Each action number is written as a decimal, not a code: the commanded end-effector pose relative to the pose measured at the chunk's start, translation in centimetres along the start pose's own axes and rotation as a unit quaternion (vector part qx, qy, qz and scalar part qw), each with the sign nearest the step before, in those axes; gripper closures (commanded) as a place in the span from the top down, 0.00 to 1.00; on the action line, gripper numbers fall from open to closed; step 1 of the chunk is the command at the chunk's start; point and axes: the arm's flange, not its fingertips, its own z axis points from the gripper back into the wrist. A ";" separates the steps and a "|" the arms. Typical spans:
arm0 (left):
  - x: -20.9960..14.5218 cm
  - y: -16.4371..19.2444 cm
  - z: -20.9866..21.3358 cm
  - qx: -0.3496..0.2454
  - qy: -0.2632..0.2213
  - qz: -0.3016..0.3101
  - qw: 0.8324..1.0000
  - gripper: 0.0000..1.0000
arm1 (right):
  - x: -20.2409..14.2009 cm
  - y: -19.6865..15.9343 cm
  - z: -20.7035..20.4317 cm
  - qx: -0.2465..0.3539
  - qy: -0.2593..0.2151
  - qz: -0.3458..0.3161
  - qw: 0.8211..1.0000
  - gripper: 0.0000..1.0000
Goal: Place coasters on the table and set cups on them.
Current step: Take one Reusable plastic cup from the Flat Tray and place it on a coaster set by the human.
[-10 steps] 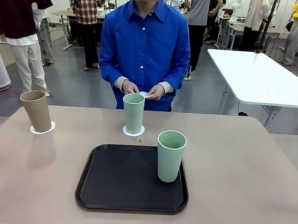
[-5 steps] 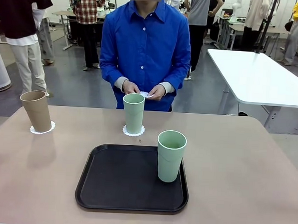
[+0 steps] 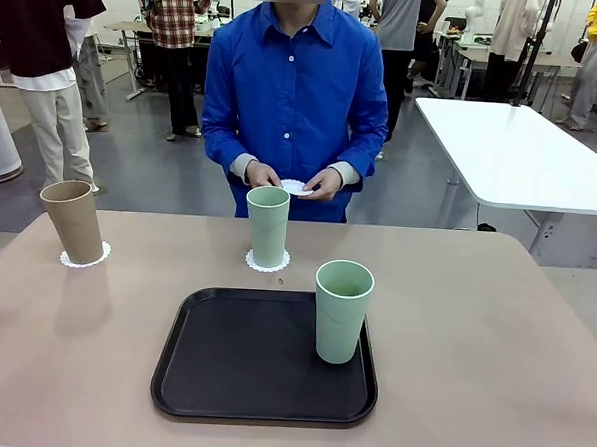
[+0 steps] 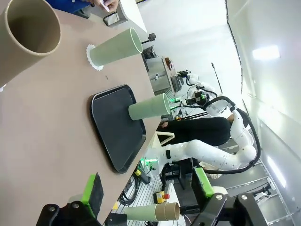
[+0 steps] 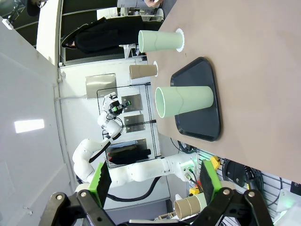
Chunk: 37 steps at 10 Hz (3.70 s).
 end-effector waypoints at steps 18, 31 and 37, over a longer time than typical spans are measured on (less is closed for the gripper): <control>0.3 0.1 0.5 -0.003 0.001 0.000 1.000 1.00 | 0.0 0.1 -0.1 0.011 -0.001 0.004 1.000 1.00; 0.3 0.1 0.5 -0.003 0.001 0.000 1.000 1.00 | 1.7 2.3 -1.2 -0.047 0.078 0.098 0.991 1.00; 0.3 0.1 0.5 -0.003 0.001 0.000 1.000 1.00 | 6.6 12.1 -13.3 -0.353 0.157 0.302 0.871 1.00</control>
